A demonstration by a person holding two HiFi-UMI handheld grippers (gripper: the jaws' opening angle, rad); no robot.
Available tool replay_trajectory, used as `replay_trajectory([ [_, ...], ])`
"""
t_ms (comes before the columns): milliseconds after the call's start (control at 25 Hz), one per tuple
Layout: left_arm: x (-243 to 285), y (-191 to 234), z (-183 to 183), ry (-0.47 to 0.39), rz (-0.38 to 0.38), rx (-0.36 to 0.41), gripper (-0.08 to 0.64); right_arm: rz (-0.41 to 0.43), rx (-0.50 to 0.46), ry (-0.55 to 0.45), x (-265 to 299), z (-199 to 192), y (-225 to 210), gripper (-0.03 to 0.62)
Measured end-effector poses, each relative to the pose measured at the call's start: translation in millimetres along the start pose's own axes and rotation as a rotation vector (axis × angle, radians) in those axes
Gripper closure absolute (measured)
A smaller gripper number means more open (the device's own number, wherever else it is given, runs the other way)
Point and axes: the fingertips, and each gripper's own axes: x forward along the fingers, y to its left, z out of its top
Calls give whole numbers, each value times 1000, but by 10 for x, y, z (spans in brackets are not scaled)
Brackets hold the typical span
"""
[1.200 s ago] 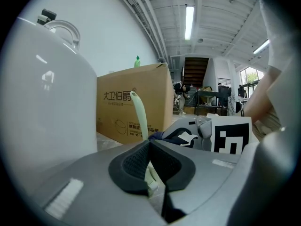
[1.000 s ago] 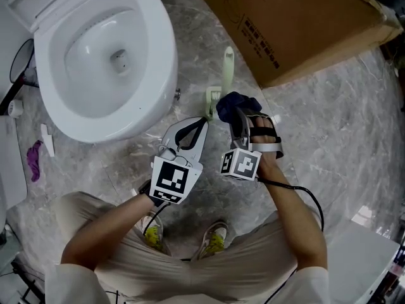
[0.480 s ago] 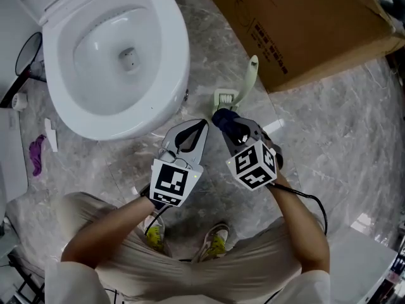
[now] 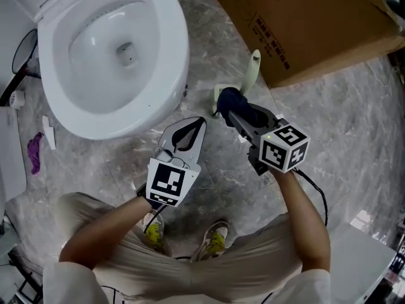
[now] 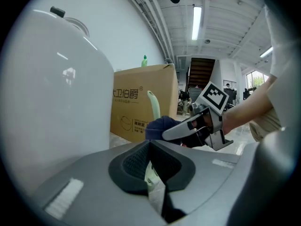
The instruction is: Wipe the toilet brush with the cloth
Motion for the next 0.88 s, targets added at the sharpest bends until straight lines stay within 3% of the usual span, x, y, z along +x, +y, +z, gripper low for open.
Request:
replay_trajectory([
  [280, 65, -62, -20, 7, -21, 20, 560, -40, 106, 78, 83, -325, -280, 492],
  [720, 142, -80, -44, 15, -27, 25, 560, -107, 85, 213, 155, -701, -388, 492],
  [880, 183, -45, -96, 26, -23, 28, 560, -178, 7, 227, 145, -794, -382, 491],
])
